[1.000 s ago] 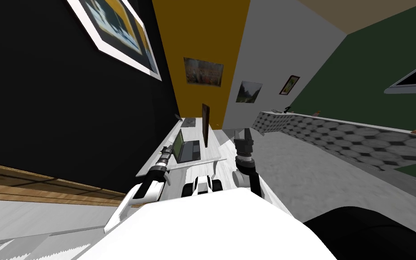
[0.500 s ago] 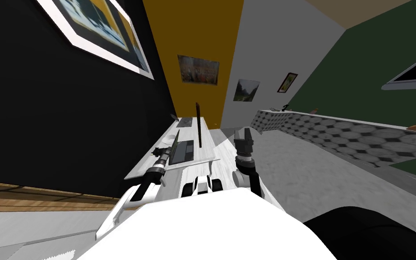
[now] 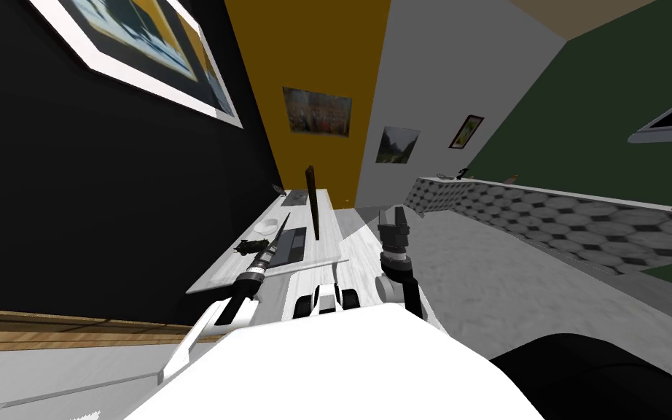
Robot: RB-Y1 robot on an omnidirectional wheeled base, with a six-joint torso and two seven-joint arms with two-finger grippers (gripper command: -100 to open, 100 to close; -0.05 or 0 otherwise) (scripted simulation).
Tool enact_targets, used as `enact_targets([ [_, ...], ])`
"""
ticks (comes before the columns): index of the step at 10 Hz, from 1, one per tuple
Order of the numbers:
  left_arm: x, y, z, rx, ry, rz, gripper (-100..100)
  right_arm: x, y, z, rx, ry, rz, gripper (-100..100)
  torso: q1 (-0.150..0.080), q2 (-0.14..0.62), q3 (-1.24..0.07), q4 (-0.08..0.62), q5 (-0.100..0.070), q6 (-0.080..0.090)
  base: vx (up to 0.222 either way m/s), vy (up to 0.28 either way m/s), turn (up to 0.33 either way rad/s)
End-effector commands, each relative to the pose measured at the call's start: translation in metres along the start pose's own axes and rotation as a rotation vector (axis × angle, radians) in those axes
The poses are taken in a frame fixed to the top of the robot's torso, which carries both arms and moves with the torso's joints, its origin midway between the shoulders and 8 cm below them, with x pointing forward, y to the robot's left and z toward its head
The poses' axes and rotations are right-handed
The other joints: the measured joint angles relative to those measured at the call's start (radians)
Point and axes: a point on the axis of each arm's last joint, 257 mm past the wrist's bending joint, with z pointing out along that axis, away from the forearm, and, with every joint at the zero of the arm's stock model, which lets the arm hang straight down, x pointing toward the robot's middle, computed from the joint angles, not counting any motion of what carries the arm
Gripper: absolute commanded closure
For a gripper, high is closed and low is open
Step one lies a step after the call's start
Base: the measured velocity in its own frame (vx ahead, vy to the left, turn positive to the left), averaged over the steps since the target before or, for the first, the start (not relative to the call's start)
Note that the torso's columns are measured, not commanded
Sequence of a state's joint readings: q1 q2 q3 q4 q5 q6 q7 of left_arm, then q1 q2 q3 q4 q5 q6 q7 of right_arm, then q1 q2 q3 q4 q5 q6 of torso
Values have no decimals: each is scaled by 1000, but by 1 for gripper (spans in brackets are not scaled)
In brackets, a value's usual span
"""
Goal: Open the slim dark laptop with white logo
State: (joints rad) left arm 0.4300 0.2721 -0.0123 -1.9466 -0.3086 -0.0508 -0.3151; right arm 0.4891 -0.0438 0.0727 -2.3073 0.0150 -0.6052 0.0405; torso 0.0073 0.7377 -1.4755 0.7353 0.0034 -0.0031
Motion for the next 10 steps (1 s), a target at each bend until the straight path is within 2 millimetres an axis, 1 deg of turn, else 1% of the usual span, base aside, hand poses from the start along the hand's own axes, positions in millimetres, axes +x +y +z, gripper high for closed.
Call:
enact_targets([
  [1, 9, 18, -3, -15, 21, 115, 100, 0, 0, 0, 0, 0, 0, 0, -1, 1, 0, 0, 0, -1, 26, -112, 47],
  [3, 15, 29, -5, -15, 36, 199, 100, 0, 0, 0, 0, 0, 0, 0, -3, -2, -2, 1, -1, 1, 26, -113, 28],
  [4, 12, 21, -4, -8, 28, 169, 100, 0, 0, 0, 0, 0, 0, 0, -3, -3, -2, 0, -1, 2, 5, -53, 5],
  [5, 18, 25, 2, -3, 27, 223, 100, 0, 0, 0, 0, 0, 0, 0, -1, -2, -2, 2, -2, 2, -14, -41, 63],
  [6, 16, 20, 10, 18, 11, 270, 100, 0, 0, 0, 0, 0, 0, 0, -2, -1, -1, 2, -2, 2, -20, -60, 115],
  [7, 24, 31, 8, -1, 29, 269, 100, 0, 0, 0, 0, 0, 0, 0, -4, -1, -1, 2, -3, 2, -15, -47, 44],
  [8, 51, 11, 21, 24, 62, 220, -100, 0, 0, 0, 0, 0, 0, 0, -4, -1, -1, 2, -2, 2, -40, 17, 339],
  [9, 47, 3, 33, 43, 50, 220, -100, 0, 0, 0, 0, 0, 0, 0, -2, -1, -1, 1, -1, 2, -44, 38, 238],
  [10, 77, -3, 39, 38, 96, 179, -100, 0, 0, 0, 0, 0, 0, 0, -3, 0, -1, 2, -2, 3, -45, 54, 326],
])
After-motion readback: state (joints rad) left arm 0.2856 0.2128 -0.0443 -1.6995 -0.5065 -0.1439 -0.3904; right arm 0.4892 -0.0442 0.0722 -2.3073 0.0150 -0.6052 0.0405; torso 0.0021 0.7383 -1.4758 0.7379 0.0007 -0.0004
